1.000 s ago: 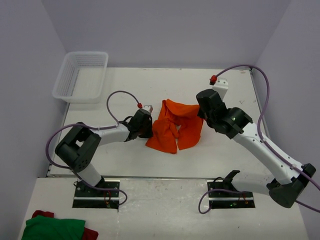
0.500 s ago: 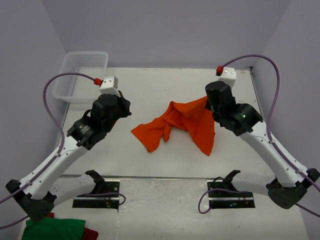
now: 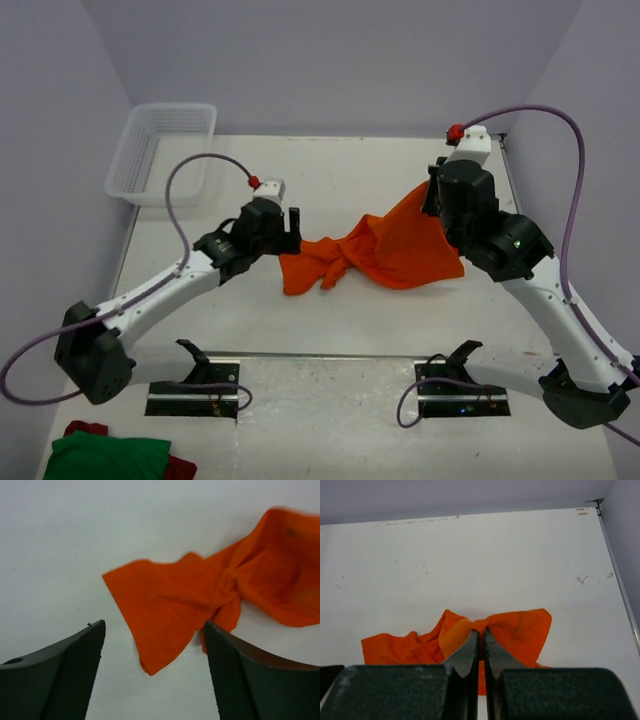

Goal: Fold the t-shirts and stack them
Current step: Flatten out the tshirt

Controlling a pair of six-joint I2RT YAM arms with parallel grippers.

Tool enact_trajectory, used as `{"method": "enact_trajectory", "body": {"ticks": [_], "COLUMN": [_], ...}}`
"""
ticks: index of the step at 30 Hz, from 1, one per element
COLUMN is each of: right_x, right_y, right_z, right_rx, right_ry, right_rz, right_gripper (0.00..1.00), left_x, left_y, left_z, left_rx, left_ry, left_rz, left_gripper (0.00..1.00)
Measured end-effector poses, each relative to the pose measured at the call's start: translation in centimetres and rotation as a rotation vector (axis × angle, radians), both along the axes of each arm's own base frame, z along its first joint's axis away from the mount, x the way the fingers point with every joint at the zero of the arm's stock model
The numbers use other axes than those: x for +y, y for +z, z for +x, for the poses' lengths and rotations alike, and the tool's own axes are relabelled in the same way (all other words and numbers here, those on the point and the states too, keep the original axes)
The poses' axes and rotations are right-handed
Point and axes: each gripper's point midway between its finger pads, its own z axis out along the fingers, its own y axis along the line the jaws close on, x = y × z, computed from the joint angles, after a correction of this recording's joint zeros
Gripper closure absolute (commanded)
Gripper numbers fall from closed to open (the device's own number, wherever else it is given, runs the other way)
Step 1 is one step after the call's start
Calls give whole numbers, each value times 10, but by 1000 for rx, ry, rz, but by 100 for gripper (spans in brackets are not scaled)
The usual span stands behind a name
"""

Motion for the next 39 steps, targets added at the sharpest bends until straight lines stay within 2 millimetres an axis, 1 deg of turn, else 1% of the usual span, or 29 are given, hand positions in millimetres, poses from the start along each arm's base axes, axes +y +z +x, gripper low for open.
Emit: {"method": "enact_trajectory", "body": {"ticks": [2, 3, 4, 5, 6, 7, 8, 11, 15, 20, 21, 22, 23, 24, 25, 27, 28, 32, 34, 36, 38, 39], "right_x": [3, 4, 5, 6, 7, 8, 8, 9, 9, 10, 10, 10, 10, 10, 10, 9, 9, 9, 10, 10, 8, 7], "right_y": [-4, -5, -7, -9, -10, -12, -13, -14, -19, -22, -23, -23, -23, -23, -23, -23, -23, -28, -31, -35, -37, -38], "right_z": [1, 1, 2, 2, 2, 2, 2, 2, 3, 4, 5, 5, 5, 5, 5, 5, 5, 6, 8, 10, 13, 14], "right_rx": [12, 16, 20, 24, 29, 32, 35, 37, 47, 56, 56, 57, 57, 56, 56, 57, 58, 68, 75, 83, 88, 90], "right_ry": [11, 14, 17, 21, 26, 30, 32, 33, 33, 32, 32, 32, 32, 31, 30, 28, 27, 24, 22, 15, 0, -6], "right_rz": [-3, -4, -5, -6, -7, -7, -9, -9, -17, -24, -24, -25, -25, -25, -25, -25, -26, -33, -41, -53, -73, -83], "right_gripper": [100, 100, 100, 100, 100, 100, 100, 100, 100, 100, 100, 100, 100, 100, 100, 100, 100, 100, 100, 100, 100, 100], "left_x": [-9, -10, -10, -10, -12, -16, -19, -34, -50, -61, -64, -66, -68, -71, -73, -77, -78, -79, -74, -66, -59, -56], "left_y": [-70, -96, -115, -130, -137, -141, -142, -140, -141, -157, -163, -167, -170, -173, -175, -177, -177, -175, -170, -155, -122, -99], "left_z": [-3, -8, -12, -14, -14, -11, -7, 6, 19, 23, 24, 24, 23, 22, 22, 21, 22, 23, 23, 21, 18, 17], "left_rx": [149, 208, 252, 284, 296, 293, 285, 251, 221, 244, 255, 262, 269, 275, 278, 279, 276, 266, 256, 234, 182, 145], "left_ry": [-30, -40, -48, -56, -63, -71, -76, -95, -112, -135, -144, -151, -157, -166, -175, -186, -190, -192, -174, -152, -133, -124], "left_rz": [85, 124, 157, 183, 195, 197, 195, 180, 161, 155, 155, 154, 155, 155, 154, 150, 151, 161, 177, 194, 199, 197], "left_gripper": [12, 12, 12, 13, 14, 16, 18, 21, 22, 24, 27, 32, 46, 54, 71, 88, 100, 100, 100, 100, 100, 100]}}
